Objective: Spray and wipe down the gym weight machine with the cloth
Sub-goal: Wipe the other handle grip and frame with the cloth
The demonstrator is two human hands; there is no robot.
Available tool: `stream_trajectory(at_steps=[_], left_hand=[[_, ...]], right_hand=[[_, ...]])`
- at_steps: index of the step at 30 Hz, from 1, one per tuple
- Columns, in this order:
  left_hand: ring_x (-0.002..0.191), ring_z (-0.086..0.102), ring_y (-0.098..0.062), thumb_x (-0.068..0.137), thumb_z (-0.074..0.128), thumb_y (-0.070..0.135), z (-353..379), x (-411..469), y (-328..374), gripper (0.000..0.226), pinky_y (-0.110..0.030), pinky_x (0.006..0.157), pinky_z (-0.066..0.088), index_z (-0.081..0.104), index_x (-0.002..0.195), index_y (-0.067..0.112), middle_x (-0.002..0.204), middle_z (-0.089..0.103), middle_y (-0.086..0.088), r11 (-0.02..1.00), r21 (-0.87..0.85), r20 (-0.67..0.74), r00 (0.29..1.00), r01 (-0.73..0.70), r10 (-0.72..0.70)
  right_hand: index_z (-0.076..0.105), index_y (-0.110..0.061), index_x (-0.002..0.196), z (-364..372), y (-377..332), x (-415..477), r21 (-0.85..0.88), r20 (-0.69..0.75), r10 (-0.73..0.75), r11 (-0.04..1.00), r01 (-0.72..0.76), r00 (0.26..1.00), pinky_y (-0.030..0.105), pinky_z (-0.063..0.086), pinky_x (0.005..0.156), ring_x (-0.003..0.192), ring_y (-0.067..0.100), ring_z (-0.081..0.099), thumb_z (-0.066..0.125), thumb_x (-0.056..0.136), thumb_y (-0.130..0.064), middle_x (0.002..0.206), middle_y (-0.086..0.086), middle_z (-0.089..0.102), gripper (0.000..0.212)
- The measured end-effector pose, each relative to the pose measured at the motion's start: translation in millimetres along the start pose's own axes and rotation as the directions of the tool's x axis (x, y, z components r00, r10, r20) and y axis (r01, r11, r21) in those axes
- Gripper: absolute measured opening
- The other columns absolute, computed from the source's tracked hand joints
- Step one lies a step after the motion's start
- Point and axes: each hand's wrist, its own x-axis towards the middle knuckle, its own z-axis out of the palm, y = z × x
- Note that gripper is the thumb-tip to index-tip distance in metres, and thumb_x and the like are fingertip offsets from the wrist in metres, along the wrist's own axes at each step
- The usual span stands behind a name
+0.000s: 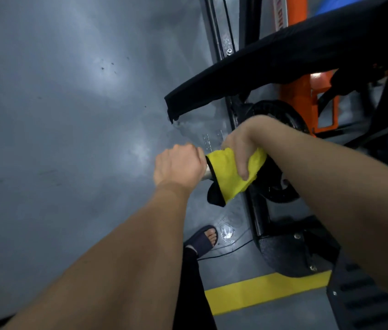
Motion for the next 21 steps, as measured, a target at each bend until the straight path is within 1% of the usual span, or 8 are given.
stream_trajectory(at_steps=[3, 5, 8, 10, 12, 14, 17, 21], left_hand=[[0.074, 0.048, -0.037, 0.102, 0.034, 0.026, -2, 1, -3, 0.034, -0.036, 0.066, 0.031, 0.046, 0.071, 0.017, 0.095, 0.069, -0.017, 1.0, 0.017, 0.024, 1.0, -0.013, 0.013], [0.073, 0.046, -0.035, 0.102, 0.034, 0.026, -1, 2, -1, 0.033, -0.036, 0.067, 0.031, 0.048, 0.073, 0.017, 0.095, 0.07, -0.017, 1.0, 0.006, 0.016, 1.0, -0.006, 0.006], [0.082, 0.059, -0.04, 0.104, 0.034, 0.029, 3, 1, -1, 0.035, -0.036, 0.068, 0.032, 0.059, 0.083, 0.016, 0.098, 0.071, -0.017, 1.0, 0.011, -0.005, 1.0, -0.009, 0.009], [0.09, 0.064, -0.041, 0.105, 0.034, 0.031, 2, 0, -1, 0.038, -0.036, 0.068, 0.033, 0.065, 0.09, 0.014, 0.1, 0.071, -0.017, 1.0, 0.008, -0.008, 1.0, -0.006, 0.007], [0.091, 0.065, -0.041, 0.105, 0.033, 0.031, 1, -1, 0, 0.038, -0.036, 0.068, 0.033, 0.063, 0.089, 0.016, 0.1, 0.071, -0.016, 1.0, 0.005, -0.009, 1.0, -0.008, 0.008], [0.092, 0.064, -0.041, 0.105, 0.033, 0.03, -2, -2, 1, 0.036, -0.036, 0.068, 0.032, 0.061, 0.087, 0.016, 0.1, 0.07, -0.016, 1.0, -0.015, -0.014, 1.0, 0.002, -0.002], [0.084, 0.061, -0.04, 0.104, 0.035, 0.029, -1, -5, 1, 0.037, -0.036, 0.066, 0.031, 0.053, 0.074, 0.016, 0.095, 0.069, -0.016, 0.999, -0.036, -0.039, 0.999, 0.004, -0.005], [0.085, 0.062, -0.041, 0.103, 0.036, 0.03, 3, -5, 0, 0.037, -0.036, 0.065, 0.03, 0.046, 0.071, 0.016, 0.094, 0.069, -0.017, 0.999, -0.052, -0.081, 0.997, 0.013, -0.017]], right_hand=[[0.064, -0.024, 0.135, -24, 0, 35, -0.013, 0.384, 0.123, 0.992, -0.128, 0.915, 0.047, 0.053, 0.103, 0.114, 0.028, 0.069, 0.103, 0.036, -0.055, 0.129, 0.001, 0.07, 0.111], [0.065, -0.021, 0.133, -22, 3, 38, 0.004, 0.437, 0.125, 0.99, -0.141, 0.891, 0.048, 0.052, 0.104, 0.115, 0.03, 0.069, 0.104, 0.038, -0.054, 0.129, 0.004, 0.071, 0.107], [0.069, -0.026, 0.118, -6, 6, 10, 0.152, 0.103, -0.046, 0.988, 0.03, 0.994, 0.045, 0.059, 0.095, 0.102, 0.022, 0.073, 0.097, 0.036, -0.049, 0.109, -0.003, 0.076, 0.089], [0.063, -0.028, 0.106, 20, 1, -11, 0.207, -0.24, -0.063, 0.972, 0.115, 0.969, 0.04, 0.059, 0.088, 0.093, 0.018, 0.07, 0.092, 0.048, -0.044, 0.097, -0.009, 0.071, 0.066], [0.058, -0.023, 0.108, 57, -12, -14, 0.185, -0.613, 0.033, 0.977, 0.102, 0.789, 0.04, 0.055, 0.082, 0.095, 0.024, 0.065, 0.086, 0.064, -0.039, 0.099, -0.004, 0.063, 0.054], [0.061, -0.017, 0.114, 95, -31, 1, 0.223, -0.883, 0.171, 0.972, 0.07, 0.436, 0.043, 0.05, 0.082, 0.099, 0.033, 0.062, 0.08, 0.066, -0.031, 0.105, 0.006, 0.061, 0.054], [0.066, -0.013, 0.115, 125, -51, 30, 0.299, -0.954, 0.3, 0.953, 0.047, -0.019, 0.048, 0.047, 0.096, 0.109, 0.031, 0.054, 0.084, 0.061, -0.017, 0.11, 0.011, 0.062, 0.057], [0.067, -0.012, 0.114, 128, -53, 44, 0.289, -0.946, 0.288, 0.957, 0.014, -0.148, 0.05, 0.045, 0.1, 0.114, 0.029, 0.055, 0.088, 0.063, -0.022, 0.112, 0.011, 0.063, 0.056]])
